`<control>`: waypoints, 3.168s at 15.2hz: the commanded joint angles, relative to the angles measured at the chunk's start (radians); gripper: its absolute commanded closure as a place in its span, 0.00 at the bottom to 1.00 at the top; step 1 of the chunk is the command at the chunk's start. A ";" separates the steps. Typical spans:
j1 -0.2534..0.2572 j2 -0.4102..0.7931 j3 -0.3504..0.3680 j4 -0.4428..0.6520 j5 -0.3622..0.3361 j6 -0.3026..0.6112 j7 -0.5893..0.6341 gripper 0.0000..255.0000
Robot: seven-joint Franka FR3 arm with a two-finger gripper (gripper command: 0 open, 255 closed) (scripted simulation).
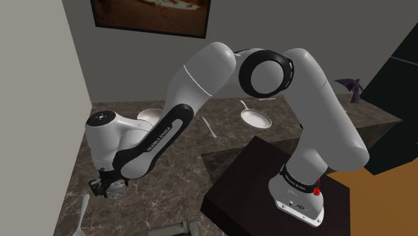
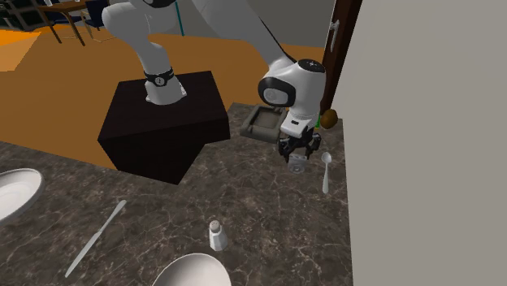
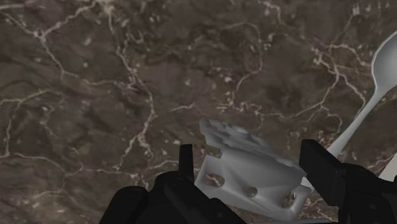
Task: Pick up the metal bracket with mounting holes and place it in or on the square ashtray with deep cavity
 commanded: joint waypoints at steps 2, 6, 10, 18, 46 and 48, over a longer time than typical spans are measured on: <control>-0.005 -0.029 0.008 -0.010 0.007 -0.020 -0.003 1.00; -0.014 -0.071 0.020 -0.025 0.017 -0.048 -0.008 1.00; -0.023 -0.111 0.032 -0.035 0.028 -0.077 -0.014 1.00; -0.039 -0.187 0.055 -0.046 0.053 -0.142 -0.028 1.00; 0.121 -0.787 0.302 -0.830 0.238 0.076 0.334 1.00; 0.132 -0.785 0.308 -0.844 0.232 0.090 0.357 1.00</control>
